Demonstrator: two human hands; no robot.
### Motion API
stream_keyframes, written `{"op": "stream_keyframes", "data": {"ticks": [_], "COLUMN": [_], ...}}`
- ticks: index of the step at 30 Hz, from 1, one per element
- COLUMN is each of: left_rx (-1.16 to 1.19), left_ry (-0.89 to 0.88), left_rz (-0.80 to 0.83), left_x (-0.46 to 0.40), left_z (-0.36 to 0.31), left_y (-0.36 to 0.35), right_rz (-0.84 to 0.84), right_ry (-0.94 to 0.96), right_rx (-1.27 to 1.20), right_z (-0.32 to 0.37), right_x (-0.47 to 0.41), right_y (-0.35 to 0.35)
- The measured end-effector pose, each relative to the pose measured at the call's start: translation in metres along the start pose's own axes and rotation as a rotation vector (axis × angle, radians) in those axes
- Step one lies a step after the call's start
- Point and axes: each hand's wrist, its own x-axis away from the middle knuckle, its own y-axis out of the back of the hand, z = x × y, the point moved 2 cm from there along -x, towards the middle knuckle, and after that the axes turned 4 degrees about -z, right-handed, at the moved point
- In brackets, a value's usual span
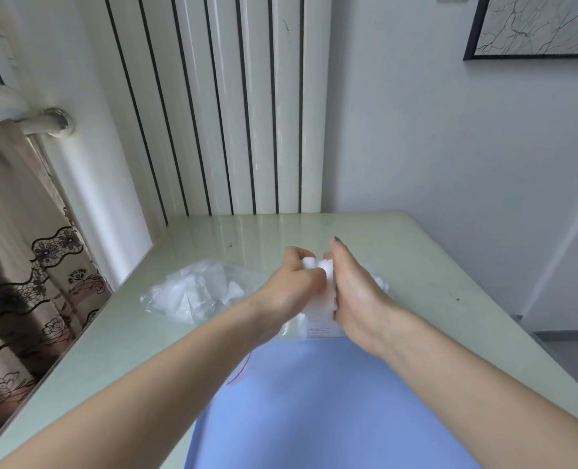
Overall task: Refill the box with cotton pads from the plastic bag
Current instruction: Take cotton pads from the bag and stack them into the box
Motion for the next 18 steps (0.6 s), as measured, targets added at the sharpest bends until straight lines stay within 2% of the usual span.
{"op": "stream_keyframes", "data": {"ticks": [5,7,11,18], "left_rx": [0.036,0.076,0.238,0.258], "left_ry": [0.026,0.039,0.109,0.121], "left_rz": [0.055,0.036,-0.042,0.025], "left_x": [-0.002,-0.004,-0.009,-0.01], "left_z": [-0.007,-0.007,-0.005,-0.001], "left_y": [-0.01,-0.009,0.008,0.015], "right_rz": [0.109,0.147,0.113,0.229], "right_ry": [0.003,0.004,-0.009,0.042], "right_rx": [-0.077,-0.068,-0.203,-0.129], "right_z": [-0.001,0.002,0.004,-0.006], "right_x": [-0.008,-0.005,-0.003,-0.003], "right_y": [0.004,0.007,0.031,0.041]}}
